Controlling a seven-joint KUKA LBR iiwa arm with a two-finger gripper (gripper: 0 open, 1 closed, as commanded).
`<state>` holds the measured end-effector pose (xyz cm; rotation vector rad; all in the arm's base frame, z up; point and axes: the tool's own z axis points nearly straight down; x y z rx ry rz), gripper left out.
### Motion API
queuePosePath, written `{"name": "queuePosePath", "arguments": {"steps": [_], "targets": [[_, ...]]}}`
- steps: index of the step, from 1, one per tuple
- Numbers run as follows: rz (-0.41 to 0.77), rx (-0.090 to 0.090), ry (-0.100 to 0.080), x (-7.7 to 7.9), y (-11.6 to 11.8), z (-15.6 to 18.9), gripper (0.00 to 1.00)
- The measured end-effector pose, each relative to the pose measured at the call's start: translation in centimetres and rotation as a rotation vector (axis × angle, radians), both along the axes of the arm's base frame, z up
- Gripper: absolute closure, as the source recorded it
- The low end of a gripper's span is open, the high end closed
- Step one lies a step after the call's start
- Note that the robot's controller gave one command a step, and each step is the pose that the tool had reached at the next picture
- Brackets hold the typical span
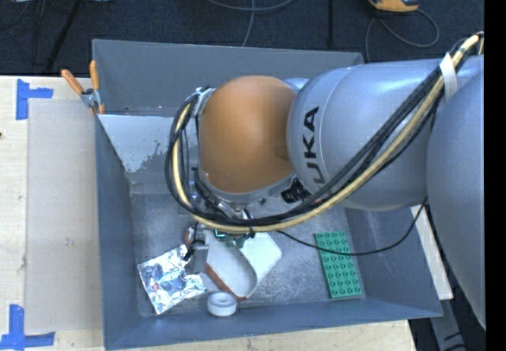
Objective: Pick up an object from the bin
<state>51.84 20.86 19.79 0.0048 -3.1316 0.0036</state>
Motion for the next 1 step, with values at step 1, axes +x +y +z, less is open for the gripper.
{"name": "queuePosePath", "arguments": {"steps": [1], "targets": [[0.108, 0.0, 0.0, -2.7, 0.0, -13.31, 0.0]]}}
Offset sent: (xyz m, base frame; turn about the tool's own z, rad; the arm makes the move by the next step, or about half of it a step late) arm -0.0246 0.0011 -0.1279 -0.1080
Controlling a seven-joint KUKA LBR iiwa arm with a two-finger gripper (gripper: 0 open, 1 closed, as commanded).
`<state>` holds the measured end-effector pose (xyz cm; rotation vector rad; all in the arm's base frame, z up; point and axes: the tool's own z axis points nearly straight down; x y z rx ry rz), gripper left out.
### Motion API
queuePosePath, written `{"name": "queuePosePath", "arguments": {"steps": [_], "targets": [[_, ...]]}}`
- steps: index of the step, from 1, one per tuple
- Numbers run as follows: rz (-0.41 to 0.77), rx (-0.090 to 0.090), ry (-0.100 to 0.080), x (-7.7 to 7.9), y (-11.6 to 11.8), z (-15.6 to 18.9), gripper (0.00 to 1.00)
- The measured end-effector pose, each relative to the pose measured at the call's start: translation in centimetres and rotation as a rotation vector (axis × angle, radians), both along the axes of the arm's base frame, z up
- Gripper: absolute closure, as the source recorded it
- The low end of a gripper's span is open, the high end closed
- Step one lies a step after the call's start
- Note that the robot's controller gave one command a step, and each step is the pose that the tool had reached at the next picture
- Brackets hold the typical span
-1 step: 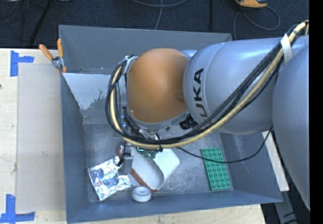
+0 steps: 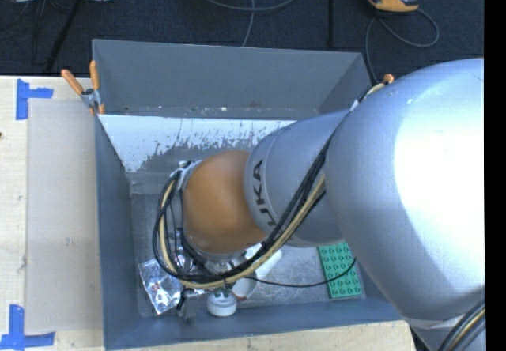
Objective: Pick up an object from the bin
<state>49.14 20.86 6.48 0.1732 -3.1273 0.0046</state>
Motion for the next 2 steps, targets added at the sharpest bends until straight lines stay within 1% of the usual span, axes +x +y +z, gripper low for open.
{"name": "queuePosePath", "arguments": {"steps": [1, 2], "targets": [[-0.057, 0.003, -0.007, -1.9, 0.8, 3.6, 0.0], [-0.204, 0.0, -0.007, -1.7, -1.3, 3.4, 0.0]]}}
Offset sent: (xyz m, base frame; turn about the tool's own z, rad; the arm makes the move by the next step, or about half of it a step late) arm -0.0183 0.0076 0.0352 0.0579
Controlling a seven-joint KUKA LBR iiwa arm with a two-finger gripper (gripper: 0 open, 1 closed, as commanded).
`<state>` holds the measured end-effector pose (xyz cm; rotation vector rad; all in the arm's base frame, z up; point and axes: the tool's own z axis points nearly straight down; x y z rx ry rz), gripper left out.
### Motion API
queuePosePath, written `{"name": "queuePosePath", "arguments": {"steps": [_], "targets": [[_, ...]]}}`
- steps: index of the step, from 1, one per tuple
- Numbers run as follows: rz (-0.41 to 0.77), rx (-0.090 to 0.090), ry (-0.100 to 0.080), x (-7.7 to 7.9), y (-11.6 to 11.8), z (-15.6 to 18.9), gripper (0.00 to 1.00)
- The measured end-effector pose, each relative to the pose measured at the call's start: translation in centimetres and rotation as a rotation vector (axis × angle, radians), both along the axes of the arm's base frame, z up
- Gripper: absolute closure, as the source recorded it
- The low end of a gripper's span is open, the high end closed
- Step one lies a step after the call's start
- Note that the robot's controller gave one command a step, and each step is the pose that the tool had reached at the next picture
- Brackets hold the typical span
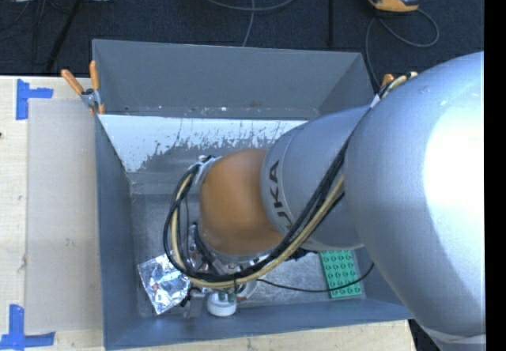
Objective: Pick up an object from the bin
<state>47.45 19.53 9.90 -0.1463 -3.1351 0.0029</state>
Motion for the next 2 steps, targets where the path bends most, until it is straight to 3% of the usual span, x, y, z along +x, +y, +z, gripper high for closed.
{"name": "queuePosePath", "arguments": {"steps": [1, 2], "targets": [[0.064, 0.002, -0.006, 0.46, 0.19, -2.96, 0.0], [0.059, 0.002, -0.008, 0.56, 0.14, -2.96, 0.0]]}}
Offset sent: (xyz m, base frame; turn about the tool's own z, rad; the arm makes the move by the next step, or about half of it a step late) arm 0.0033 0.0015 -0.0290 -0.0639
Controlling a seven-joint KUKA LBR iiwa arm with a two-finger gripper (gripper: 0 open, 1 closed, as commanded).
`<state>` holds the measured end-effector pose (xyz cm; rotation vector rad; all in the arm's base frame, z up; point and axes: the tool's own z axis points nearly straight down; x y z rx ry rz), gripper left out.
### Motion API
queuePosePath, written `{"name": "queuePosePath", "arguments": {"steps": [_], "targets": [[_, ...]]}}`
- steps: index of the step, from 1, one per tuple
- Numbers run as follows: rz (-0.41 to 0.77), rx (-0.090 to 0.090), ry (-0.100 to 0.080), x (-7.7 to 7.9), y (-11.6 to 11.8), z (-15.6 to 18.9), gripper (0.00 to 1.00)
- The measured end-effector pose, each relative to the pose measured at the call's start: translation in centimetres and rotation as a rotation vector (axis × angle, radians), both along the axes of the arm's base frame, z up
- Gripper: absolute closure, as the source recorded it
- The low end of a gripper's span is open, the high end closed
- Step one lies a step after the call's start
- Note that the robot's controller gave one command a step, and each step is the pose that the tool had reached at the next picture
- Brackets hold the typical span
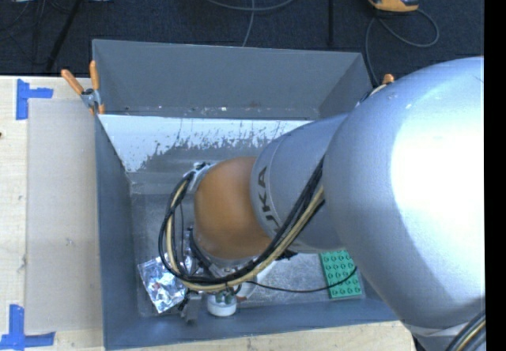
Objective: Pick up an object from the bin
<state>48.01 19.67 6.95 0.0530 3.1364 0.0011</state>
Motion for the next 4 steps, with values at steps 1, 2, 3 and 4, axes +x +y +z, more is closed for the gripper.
{"name": "queuePosePath", "arguments": {"steps": [1, 2, 3, 4], "targets": [[-0.001, 0.0, 0.002, -0.1, 0.0, -0.1, 1.0], [-0.006, 0.001, 0.001, 0.0, 0.0, 5.8, 1.0], [-0.008, 0.001, 0.001, 0.2, -0.1, 10.8, 1.0], [-0.009, 0.0, 0.005, 0.3, -0.1, 11.6, 1.0]]}}
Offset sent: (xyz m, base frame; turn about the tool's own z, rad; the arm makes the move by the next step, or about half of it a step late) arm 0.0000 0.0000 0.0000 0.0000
